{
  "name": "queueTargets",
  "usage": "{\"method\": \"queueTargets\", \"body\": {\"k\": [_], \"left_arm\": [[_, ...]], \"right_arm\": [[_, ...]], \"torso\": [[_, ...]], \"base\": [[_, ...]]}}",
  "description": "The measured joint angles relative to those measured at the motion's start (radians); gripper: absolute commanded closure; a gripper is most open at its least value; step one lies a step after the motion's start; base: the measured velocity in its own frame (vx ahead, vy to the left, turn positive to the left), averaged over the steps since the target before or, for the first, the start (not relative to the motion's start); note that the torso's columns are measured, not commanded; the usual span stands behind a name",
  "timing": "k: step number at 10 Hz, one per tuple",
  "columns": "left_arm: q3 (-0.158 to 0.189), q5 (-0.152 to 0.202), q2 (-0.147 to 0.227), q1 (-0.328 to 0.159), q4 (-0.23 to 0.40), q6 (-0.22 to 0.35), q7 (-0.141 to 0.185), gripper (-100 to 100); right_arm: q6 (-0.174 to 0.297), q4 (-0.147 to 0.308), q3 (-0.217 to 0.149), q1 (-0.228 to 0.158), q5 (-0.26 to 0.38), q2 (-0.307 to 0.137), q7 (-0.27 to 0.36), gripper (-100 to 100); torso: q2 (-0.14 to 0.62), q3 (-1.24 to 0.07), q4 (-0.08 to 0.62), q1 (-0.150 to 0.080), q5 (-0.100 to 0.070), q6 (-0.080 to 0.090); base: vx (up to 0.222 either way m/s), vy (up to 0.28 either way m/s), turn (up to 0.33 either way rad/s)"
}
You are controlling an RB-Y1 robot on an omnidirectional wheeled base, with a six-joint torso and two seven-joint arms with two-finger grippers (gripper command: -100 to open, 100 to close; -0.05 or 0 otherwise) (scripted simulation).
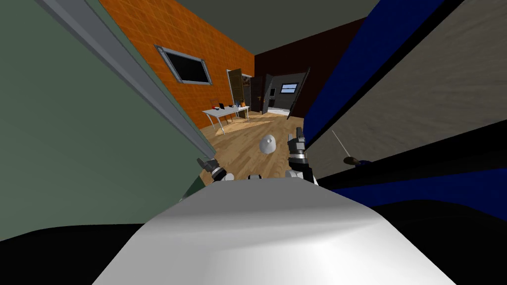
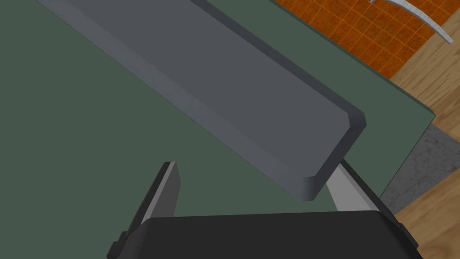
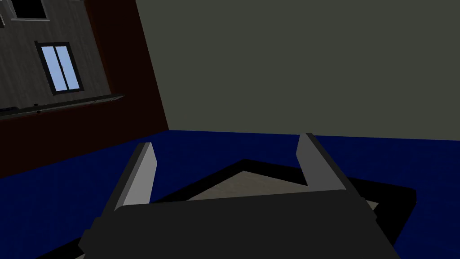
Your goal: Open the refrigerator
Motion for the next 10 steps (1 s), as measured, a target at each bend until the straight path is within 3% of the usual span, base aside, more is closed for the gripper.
{"method": "queueTargets", "body": {"k": [2,4,5,10], "left_arm": [[0.022,0.057,0.002,0.043,-0.043,-0.013,-0.053,-100],[0.022,0.074,-0.001,0.058,-0.081,-0.008,-0.087,-100],[0.021,0.076,-0.001,0.061,-0.081,-0.004,-0.089,0],[0.018,0.081,-0.001,0.069,-0.065,0.007,-0.091,0]], "right_arm": [[0.0,0.0,0.0,0.0,0.0,0.0,0.0,0],[0.0,0.0,0.0,0.0,0.0,0.0,0.0,0],[0.0,0.0,0.0,0.0,0.0,0.0,0.0,0],[0.0,0.0,0.0,0.0,0.0,0.0,0.0,0]], "torso": [[0.001,0.001,-0.002,0.006,0.004,0.002],[0.0,-0.001,0.001,-0.001,-0.003,0.0],[0.001,0.001,-0.001,-0.001,0.0,0.001],[-0.005,-0.002,-0.007,0.008,0.008,0.002]], "base": [[-0.059,0.037,-0.34],[-0.004,0.003,-0.016],[0.008,0.006,-0.006],[0.001,0.0,-0.001]]}}
